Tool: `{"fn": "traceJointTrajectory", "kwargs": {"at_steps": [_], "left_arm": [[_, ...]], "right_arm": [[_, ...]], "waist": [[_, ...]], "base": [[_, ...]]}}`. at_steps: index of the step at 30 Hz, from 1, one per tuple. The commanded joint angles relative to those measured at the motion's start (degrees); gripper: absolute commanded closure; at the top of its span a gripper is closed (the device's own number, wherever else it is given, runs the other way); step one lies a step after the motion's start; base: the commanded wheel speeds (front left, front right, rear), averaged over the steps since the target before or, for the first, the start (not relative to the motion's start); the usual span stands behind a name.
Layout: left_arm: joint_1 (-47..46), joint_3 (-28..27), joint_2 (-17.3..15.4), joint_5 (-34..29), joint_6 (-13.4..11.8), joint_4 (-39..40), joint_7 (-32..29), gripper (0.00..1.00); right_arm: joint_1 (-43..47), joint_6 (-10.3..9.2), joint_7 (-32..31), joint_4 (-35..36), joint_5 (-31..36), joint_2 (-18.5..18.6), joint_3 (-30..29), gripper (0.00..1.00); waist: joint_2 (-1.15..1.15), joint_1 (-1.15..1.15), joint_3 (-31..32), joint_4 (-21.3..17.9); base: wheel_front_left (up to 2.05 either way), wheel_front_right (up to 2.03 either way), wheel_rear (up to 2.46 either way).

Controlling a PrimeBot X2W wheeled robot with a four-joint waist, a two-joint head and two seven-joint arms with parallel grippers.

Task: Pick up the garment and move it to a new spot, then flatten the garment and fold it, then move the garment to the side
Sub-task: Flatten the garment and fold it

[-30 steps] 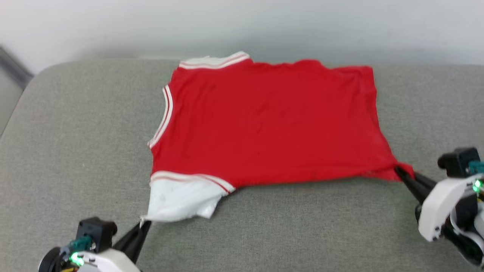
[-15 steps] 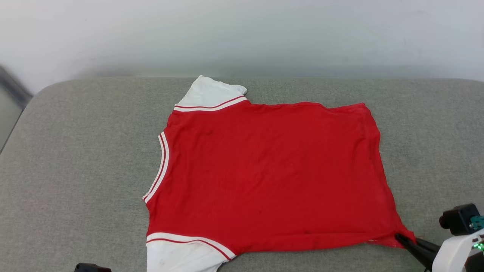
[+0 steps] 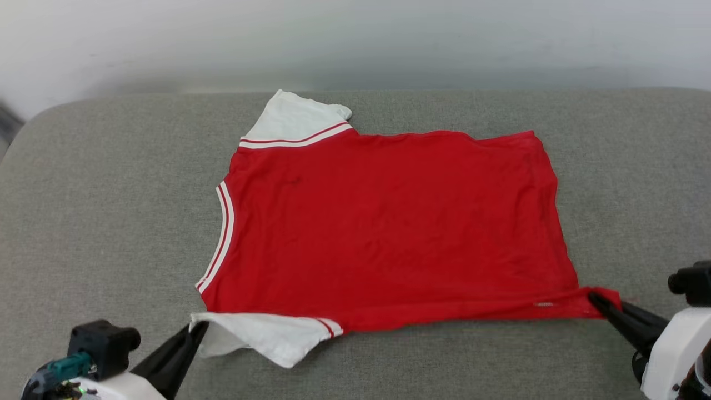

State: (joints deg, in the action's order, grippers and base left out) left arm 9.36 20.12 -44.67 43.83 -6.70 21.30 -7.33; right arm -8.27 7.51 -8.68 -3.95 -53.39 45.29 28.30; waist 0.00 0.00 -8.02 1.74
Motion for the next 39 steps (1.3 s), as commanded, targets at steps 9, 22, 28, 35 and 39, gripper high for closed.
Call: {"fn": "traceJointTrajectory", "kwargs": {"at_steps": [9, 22, 28, 35, 39], "left_arm": [[-11.61, -1.52, 0.34, -3.77, 1.52, -3.34, 1.74, 1.00], [-27.77, 2.42, 3.93, -6.24, 5.04, -16.86, -1.69, 1.00], [-32.60, 4.23, 6.78, -7.74, 6.47, -23.77, -0.03, 1.00], [-35.26, 5.20, 10.27, -8.53, 6.39, -31.72, 3.20, 0.00], [-34.69, 4.16, 11.39, -8.11, 4.60, -33.59, 5.10, 0.00]], "right_arm": [[-6.63, -0.03, -4.16, 2.41, 2.71, -3.25, -4.23, 1.00], [-16.13, -0.03, -10.38, -3.21, 8.88, -7.75, -3.38, 1.00], [-17.93, -0.03, -10.74, -5.83, 9.76, -8.97, -3.02, 1.00], [-18.57, -0.03, -10.03, -9.42, 11.03, -11.30, -3.81, 0.00], [-17.91, -0.03, -10.78, -9.97, 13.80, -11.26, -3.57, 0.00]], "waist": [[0.00, 0.00, -6.81, -1.09], [0.00, 0.00, -13.78, -1.41], [0.00, 0.00, -14.80, -1.14], [0.00, 0.00, -13.54, -1.04], [0.00, 0.00, -11.58, -1.16]], "base": [[0.00, 0.00, 0.00], [0.00, 0.00, 0.00], [0.00, 0.00, 0.00], [0.00, 0.00, 0.00], [0.00, 0.00, 0.00]]}}
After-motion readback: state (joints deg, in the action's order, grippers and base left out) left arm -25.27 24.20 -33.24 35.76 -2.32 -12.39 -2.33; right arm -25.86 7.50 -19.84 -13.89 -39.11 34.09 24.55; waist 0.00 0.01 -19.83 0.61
